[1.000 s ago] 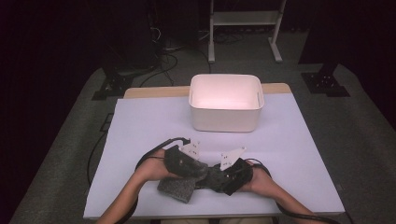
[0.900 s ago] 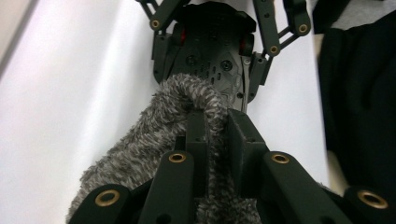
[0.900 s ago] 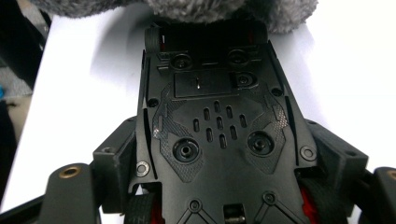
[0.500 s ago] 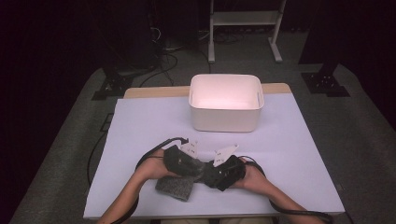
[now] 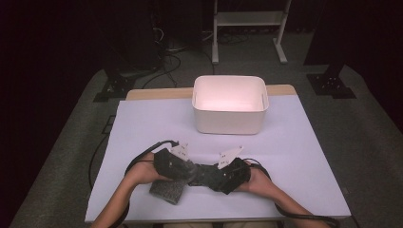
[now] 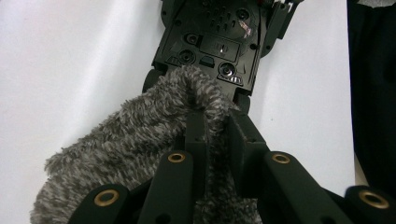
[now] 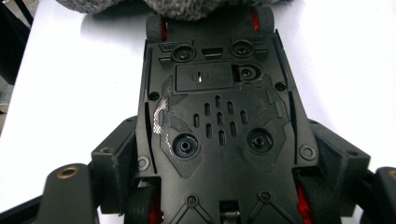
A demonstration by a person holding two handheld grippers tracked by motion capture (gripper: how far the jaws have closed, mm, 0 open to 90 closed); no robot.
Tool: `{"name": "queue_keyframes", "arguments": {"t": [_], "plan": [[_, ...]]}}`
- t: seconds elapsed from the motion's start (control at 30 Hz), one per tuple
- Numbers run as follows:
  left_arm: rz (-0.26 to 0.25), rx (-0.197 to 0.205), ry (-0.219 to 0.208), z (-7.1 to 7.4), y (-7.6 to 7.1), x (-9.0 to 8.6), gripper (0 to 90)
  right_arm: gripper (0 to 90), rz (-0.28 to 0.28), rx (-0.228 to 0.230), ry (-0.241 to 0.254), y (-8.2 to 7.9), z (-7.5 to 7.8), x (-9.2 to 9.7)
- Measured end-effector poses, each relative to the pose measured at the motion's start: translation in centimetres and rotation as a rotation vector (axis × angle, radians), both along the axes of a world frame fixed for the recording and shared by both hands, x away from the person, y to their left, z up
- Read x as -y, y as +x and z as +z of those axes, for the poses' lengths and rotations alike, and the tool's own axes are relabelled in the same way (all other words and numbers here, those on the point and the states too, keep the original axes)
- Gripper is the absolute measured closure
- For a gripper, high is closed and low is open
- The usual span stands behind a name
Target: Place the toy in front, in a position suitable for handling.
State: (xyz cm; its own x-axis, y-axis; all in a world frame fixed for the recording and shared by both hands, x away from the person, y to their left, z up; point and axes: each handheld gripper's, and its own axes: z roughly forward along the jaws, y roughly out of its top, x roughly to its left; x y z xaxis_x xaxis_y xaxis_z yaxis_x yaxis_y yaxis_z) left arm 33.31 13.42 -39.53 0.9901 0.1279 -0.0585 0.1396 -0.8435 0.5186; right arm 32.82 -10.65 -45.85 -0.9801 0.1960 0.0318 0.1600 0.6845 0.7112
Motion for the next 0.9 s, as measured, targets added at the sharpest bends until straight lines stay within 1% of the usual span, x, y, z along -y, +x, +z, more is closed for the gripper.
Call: {"name": "queue_keyframes", "arguments": {"t": [0.1,0.17,0.2,0.23,0.27,0.37,0.47,0.53,0.57,0.6,0.63,0.7,0.77,0.9], "plan": [[-0.004,-0.005,0.002,-0.1,0.0,0.2,78.9,20.8,-0.006,-0.017,0.003,-0.1,0.2,0.1],[-0.004,-0.005,0.003,0.0,0.1,0.1,78.8,20.6,-0.006,-0.013,0.009,-0.1,0.4,0.5],[-0.003,-0.007,0.003,0.0,0.1,0.1,78.8,20.3,-0.012,-0.015,0.014,-0.2,0.5,0.8],[-0.004,-0.009,0.005,-0.1,0.1,0.1,78.8,19.3,-0.012,-0.007,0.02,-0.1,0.7,1.1],[-0.004,-0.009,0.006,-0.1,0.0,0.2,78.8,19.3,-0.02,-0.014,0.022,-0.2,0.9,1.5],[-0.007,-0.009,0.013,0.0,0.1,0.3,78.8,18.9,-0.029,-0.016,0.035,-0.4,1.2,2.8],[-0.013,-0.01,0.022,0.1,0.1,0.4,78.8,18.3,-0.044,-0.021,0.038,-0.6,1.1,3.8],[-0.014,-0.011,0.022,0.1,0.1,0.6,78.4,18.1,-0.049,-0.04,0.036,-0.6,0.7,4.3],[-0.014,-0.01,0.025,0.1,0.1,0.6,78.3,18.1,-0.057,-0.045,0.037,-0.7,0.6,4.3],[-0.016,-0.01,0.027,0.1,0.1,0.7,78.3,19.1,-0.054,-0.039,0.035,-0.7,0.5,4.3],[-0.02,-0.012,0.028,0.2,0.1,0.7,78.3,22.4,-0.053,-0.037,0.033,-0.7,0.4,4.2],[-0.02,-0.014,0.025,0.2,0.1,0.8,78.4,22.6,-0.049,-0.029,0.037,-0.8,0.3,4.0],[-0.029,-0.018,0.021,0.3,0.2,1.1,78.4,22.8,-0.054,-0.042,0.044,-0.7,0.3,4.1],[-0.053,-0.019,0.015,0.5,0.3,2.1,78.4,22.9,-0.054,-0.037,0.045,-0.8,0.2,4.1]]}}
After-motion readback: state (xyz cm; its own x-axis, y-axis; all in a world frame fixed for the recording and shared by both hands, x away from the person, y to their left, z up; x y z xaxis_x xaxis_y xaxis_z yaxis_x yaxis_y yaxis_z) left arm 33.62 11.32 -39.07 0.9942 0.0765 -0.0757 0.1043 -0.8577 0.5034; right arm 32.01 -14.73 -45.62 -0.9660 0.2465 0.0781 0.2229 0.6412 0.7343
